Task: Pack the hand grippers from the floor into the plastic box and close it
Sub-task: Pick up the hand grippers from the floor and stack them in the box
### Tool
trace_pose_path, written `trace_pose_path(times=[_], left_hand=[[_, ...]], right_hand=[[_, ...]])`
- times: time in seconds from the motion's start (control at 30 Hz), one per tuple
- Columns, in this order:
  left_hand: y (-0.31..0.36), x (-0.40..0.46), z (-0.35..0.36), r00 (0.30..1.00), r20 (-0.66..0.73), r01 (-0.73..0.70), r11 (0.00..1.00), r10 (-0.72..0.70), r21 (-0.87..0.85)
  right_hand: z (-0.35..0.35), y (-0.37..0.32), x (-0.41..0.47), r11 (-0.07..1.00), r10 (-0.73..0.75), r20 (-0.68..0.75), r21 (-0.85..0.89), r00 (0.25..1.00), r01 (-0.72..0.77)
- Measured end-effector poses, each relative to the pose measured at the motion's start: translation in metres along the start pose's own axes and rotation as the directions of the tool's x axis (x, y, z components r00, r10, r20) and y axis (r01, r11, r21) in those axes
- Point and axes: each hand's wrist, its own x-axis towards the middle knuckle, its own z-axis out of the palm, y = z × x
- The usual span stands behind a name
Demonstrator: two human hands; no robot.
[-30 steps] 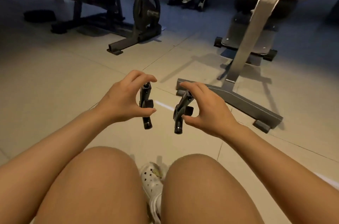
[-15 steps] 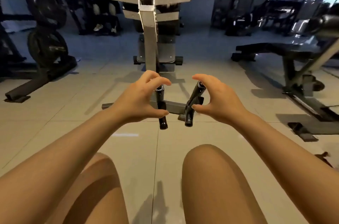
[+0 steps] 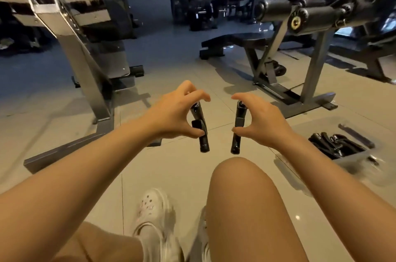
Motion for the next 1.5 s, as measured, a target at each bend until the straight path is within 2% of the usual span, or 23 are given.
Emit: trace_pose_path(times=[0.23,0.37,0.47,0.7,0.83,0.93,1.07,1.33,1.5], left_hand=[[0.01,0.039,0.017,0.981,0.062,-0.189,0.981,0.186,0.047],[0.015,0.058,0.035,0.976,0.043,-0.212,0.976,0.214,-0.055],[0.028,0.08,0.051,0.966,0.088,-0.234,0.966,0.244,-0.107],[0.091,0.154,0.102,0.885,0.198,-0.393,0.904,0.422,-0.171],[0.116,0.197,0.145,0.852,0.246,-0.42,0.884,0.462,-0.206],[0.128,0.218,0.173,0.845,0.275,-0.403,0.884,0.46,-0.238],[0.139,0.237,0.201,0.837,0.327,-0.391,0.897,0.439,-0.206],[0.169,0.256,0.237,0.934,0.224,-0.219,0.943,0.276,-0.251],[0.194,0.246,0.24,0.976,0.164,-0.086,0.945,0.144,-0.317]], right_hand=[[-0.016,0.013,-0.017,0.994,0.108,-0.011,-0.022,0.994,-0.108],[-0.036,0.03,-0.028,0.978,0.171,-0.012,-0.116,0.985,-0.171],[-0.056,0.051,-0.039,0.954,0.232,-0.022,-0.192,0.973,-0.232],[-0.094,0.136,-0.063,0.883,0.407,-0.044,-0.235,0.912,-0.405],[-0.091,0.205,-0.075,0.834,0.489,-0.026,-0.28,0.872,-0.476],[-0.088,0.25,-0.08,0.806,0.544,-0.005,-0.274,0.839,-0.525],[-0.076,0.299,-0.077,0.817,0.545,0.012,-0.233,0.839,-0.527],[-0.067,0.366,-0.067,0.887,0.454,0.156,-0.177,0.877,-0.428],[-0.082,0.409,-0.052,0.918,0.372,0.197,-0.222,0.907,-0.328]])
